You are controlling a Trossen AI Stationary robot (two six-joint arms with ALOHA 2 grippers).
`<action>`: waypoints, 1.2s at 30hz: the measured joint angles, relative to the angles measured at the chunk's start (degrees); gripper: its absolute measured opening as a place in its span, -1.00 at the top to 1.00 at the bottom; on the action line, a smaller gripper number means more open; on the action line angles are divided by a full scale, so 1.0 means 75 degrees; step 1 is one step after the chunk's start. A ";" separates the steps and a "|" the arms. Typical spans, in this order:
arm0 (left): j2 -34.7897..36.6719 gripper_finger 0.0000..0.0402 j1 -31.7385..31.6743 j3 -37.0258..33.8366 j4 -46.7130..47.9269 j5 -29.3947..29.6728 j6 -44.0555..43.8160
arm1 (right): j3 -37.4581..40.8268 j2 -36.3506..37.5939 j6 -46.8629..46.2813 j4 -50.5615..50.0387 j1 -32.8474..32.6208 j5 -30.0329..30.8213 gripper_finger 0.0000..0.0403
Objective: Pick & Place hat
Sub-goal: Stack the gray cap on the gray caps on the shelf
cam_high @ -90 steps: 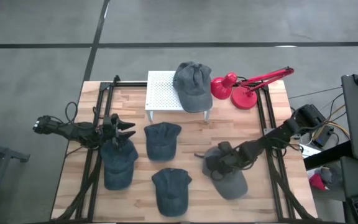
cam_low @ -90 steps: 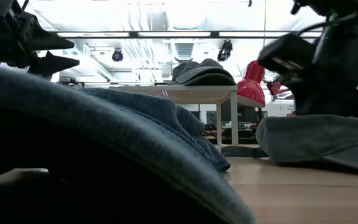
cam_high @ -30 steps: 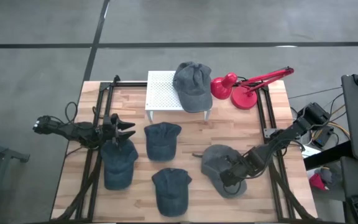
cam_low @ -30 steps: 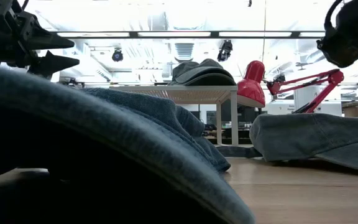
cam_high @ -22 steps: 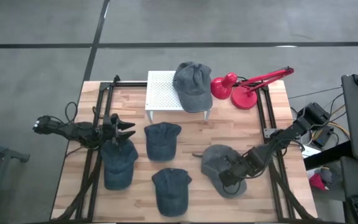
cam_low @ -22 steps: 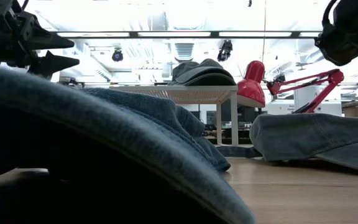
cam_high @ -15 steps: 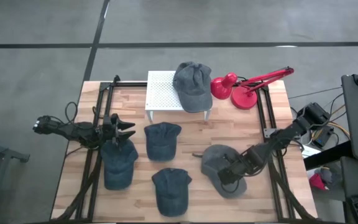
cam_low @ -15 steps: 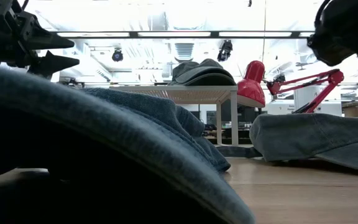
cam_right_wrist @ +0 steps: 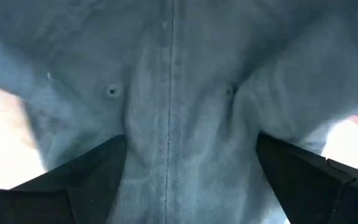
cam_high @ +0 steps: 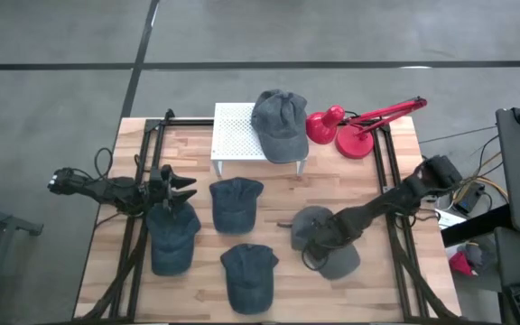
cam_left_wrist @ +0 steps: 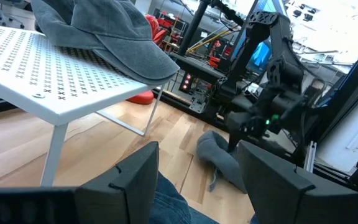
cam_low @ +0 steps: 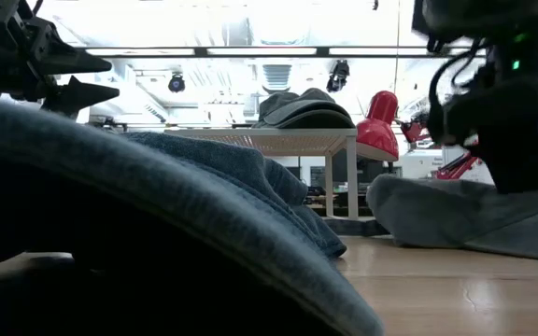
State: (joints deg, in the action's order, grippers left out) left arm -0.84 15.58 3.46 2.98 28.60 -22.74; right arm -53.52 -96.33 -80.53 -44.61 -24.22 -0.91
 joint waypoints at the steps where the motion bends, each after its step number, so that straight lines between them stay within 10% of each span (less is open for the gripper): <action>1: 0.0000 -0.11 0.0000 0.0000 0.0003 0.0000 0.0000 | -0.0029 -0.0188 0.0127 0.0056 0.0019 -0.0093 -0.78; 11: 0.0000 -0.11 -0.0001 0.0000 0.0001 0.0292 -0.0001 | -0.0782 -0.1350 0.0405 -0.0080 0.0043 -0.0284 -0.63; 30: -0.0052 -0.11 -0.0001 0.0000 0.0005 0.0578 0.0000 | -0.0877 -0.0600 0.0122 -0.0664 0.0040 0.0179 0.84; 36: -0.0055 -0.11 -0.0001 0.0000 0.0003 0.0577 -0.0003 | -0.0886 0.0555 0.0160 -0.0660 0.0037 0.0171 0.95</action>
State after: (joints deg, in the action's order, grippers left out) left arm -1.26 15.57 3.46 3.01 32.93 -22.76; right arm -60.16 -92.17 -79.33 -49.56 -23.94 0.37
